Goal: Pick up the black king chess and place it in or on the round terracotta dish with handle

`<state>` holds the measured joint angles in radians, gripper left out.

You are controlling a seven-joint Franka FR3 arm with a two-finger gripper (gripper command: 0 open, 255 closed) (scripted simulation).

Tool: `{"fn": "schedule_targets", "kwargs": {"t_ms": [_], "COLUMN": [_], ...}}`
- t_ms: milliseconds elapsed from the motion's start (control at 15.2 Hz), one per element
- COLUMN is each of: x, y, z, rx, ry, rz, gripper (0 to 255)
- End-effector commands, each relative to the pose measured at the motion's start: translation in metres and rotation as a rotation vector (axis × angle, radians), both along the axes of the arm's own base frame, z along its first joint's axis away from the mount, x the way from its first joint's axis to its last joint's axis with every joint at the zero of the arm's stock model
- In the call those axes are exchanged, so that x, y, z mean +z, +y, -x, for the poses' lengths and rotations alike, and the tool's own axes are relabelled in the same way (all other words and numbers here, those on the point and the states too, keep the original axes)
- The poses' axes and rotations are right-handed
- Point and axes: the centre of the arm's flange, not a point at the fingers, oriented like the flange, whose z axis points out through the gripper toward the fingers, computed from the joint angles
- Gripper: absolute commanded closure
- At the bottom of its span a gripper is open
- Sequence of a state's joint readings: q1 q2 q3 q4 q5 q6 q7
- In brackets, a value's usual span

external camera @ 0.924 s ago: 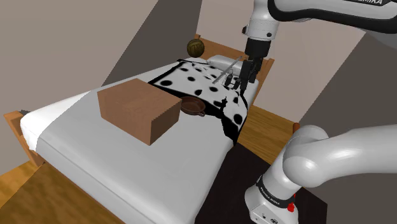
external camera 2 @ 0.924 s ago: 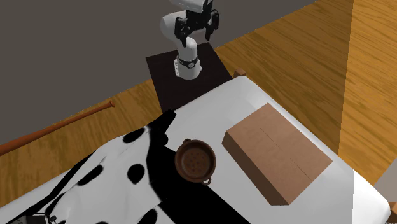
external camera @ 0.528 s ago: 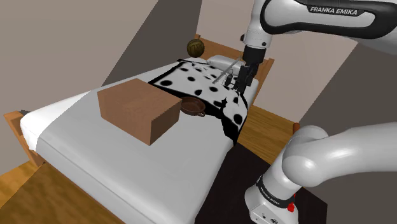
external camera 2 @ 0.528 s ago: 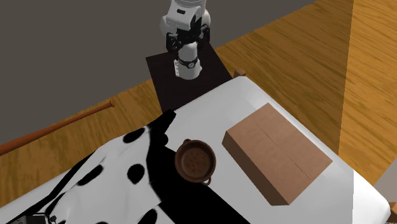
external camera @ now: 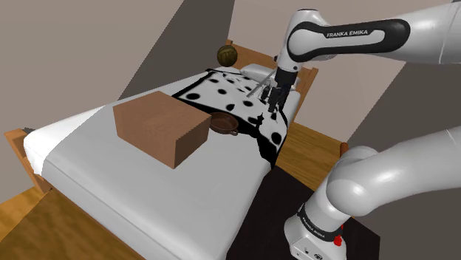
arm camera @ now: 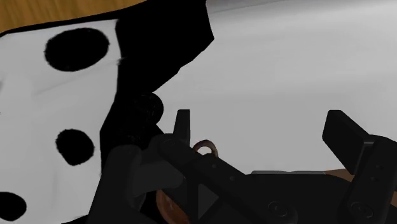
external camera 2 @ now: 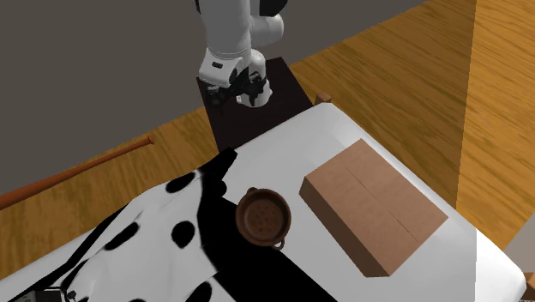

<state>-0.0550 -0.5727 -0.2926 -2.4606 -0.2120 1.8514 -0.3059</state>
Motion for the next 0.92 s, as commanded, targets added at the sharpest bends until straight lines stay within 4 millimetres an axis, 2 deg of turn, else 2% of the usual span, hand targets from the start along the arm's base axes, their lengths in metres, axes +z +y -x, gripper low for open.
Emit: {"fn": "schedule_targets", "kwargs": {"t_ms": [0, 858], "x": [-0.016, -0.117], "y": [-0.017, -0.134], "z": [-0.01, -0.075], "rx": [-0.001, -0.011], "ry": [-0.015, -0.098], "rz": [-0.001, -0.015], "gripper": [0, 0]}}
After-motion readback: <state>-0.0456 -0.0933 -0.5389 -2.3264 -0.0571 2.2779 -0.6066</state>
